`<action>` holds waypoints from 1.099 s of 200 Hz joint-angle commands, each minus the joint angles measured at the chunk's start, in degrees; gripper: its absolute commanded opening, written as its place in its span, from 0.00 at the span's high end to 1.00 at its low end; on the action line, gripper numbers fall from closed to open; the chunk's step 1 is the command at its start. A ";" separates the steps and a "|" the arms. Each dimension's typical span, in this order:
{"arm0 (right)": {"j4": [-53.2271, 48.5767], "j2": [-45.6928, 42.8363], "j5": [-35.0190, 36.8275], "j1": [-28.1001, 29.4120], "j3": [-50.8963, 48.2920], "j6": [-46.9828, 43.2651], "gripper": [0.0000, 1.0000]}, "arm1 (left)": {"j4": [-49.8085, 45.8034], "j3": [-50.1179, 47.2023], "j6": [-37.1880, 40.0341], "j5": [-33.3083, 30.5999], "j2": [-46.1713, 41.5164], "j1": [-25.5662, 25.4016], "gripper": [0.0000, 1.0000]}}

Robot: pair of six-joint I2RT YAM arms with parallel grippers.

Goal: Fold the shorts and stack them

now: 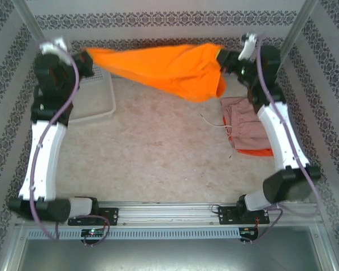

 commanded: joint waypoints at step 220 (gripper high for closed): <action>-12.29 -29.03 9.54 25.14 -48.30 13.10 0.24 | 18.04 -57.31 -19.14 10.51 -20.44 -3.60 0.02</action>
